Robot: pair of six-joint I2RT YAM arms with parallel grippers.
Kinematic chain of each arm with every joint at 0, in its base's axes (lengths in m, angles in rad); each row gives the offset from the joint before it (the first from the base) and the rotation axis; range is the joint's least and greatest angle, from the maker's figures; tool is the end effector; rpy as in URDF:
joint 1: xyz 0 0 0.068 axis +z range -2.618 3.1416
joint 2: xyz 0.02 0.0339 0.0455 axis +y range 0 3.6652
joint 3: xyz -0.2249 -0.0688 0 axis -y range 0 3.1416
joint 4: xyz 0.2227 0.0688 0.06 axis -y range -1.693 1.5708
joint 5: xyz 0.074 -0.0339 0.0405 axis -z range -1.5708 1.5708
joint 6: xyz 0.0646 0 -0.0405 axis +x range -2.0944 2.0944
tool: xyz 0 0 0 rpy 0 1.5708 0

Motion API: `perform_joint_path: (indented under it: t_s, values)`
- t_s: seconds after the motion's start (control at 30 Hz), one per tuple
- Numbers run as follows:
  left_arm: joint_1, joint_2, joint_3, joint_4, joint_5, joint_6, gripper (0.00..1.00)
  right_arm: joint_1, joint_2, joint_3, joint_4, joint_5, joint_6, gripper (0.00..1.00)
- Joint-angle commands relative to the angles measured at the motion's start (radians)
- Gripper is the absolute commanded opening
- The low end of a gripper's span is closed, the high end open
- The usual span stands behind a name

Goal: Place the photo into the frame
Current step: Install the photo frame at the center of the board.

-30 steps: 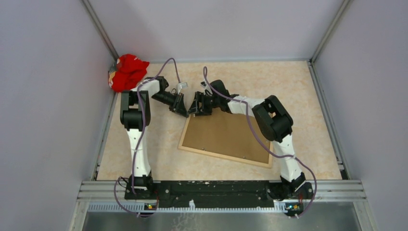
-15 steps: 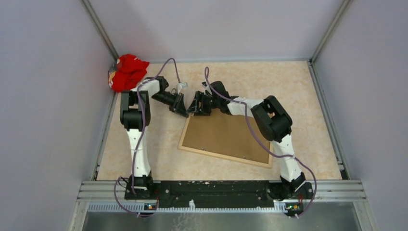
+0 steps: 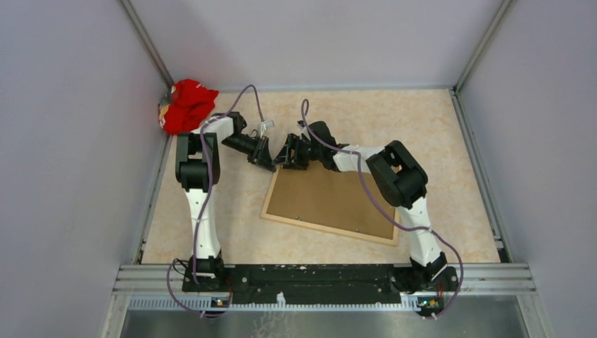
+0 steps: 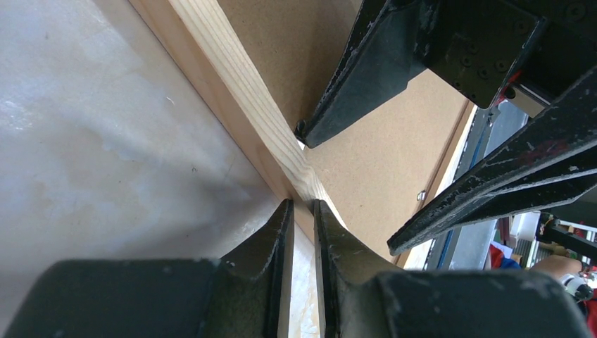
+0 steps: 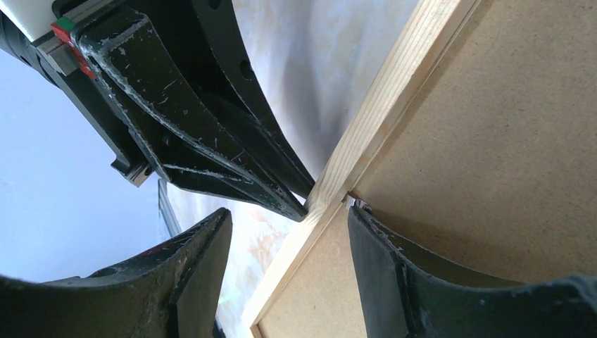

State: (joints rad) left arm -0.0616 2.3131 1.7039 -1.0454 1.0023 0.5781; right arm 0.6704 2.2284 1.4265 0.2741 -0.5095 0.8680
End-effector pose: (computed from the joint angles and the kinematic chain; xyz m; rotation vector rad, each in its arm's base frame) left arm 0.3758 -0.0777 0.0926 0.7637 2.4965 -1.4103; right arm 0.3472 0.3155 0.1075 -0.1182 2.3759 1.3804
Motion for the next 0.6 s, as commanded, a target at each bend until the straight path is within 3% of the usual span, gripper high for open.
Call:
perform_joint_path:
  t_s: [0.0,0.27,0.57]
  values:
    - [-0.014,-0.018,-0.027,0.005,-0.079,0.041,0.22,0.03,-0.017,-0.028,0.015,0.086,-0.026,0.63]
    - [-0.007,-0.024,0.03,-0.024,-0.074,0.038,0.22,-0.062,-0.227,-0.107,-0.019,0.095,-0.072,0.8]
    - [-0.009,-0.009,0.037,-0.018,-0.068,0.028,0.22,-0.206,-0.276,-0.12,-0.223,0.198,-0.219,0.76]
